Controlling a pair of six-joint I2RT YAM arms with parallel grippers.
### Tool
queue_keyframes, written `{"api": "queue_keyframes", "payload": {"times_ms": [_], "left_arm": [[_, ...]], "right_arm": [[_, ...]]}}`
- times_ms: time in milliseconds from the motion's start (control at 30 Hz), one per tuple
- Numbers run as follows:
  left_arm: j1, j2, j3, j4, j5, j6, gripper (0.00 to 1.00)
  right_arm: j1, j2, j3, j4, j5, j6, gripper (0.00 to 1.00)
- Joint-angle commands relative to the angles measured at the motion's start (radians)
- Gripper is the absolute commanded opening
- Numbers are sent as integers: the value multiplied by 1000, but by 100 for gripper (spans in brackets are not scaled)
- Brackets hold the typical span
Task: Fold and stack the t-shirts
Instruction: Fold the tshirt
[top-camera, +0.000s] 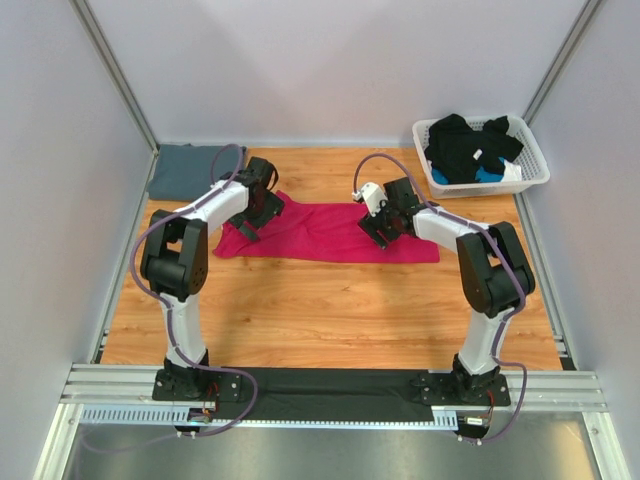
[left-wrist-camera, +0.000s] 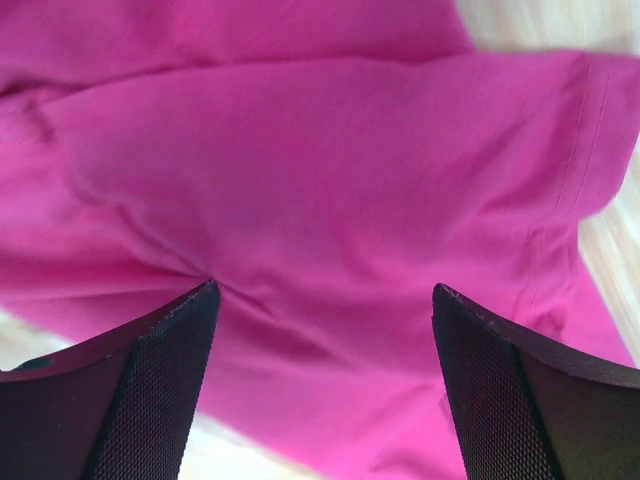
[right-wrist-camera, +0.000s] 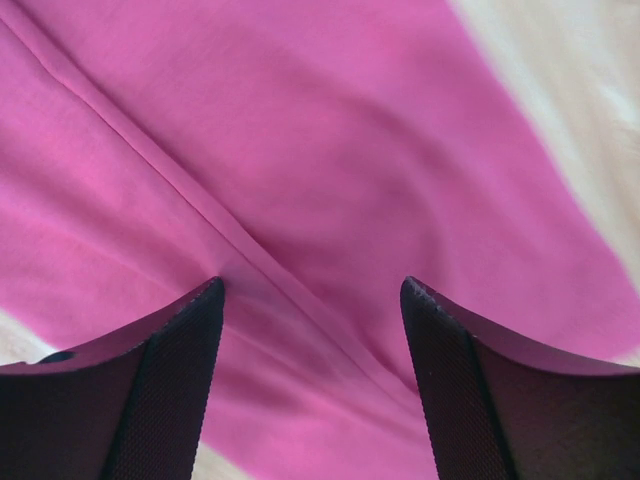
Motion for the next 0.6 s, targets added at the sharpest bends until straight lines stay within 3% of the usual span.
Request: {"api": "queue_keyframes", "payload": {"times_ms": [0,167,233,300,433,567], "left_arm": [[-4,37,88,-32,-45,4,93],[-4,185,244,-95,-2,85,92],[-6,224,286,-129,17,110,91],[-9,252,315,-129,30,128,91],[-41,272,359,-66,29,224,90],[-87,383,555,-73,90,454,88]], "right_arm": [[21,1,24,-55,-29,-57,68],[48,-44,19,-193,-74,-5,71],[70,-45,19,-278,-94,26,78],[90,-70,-40,-279,-111,78,84],[188,-133,-134,-269,-87,191,85],[269,-200,-188,-284,-20,430,85]]}}
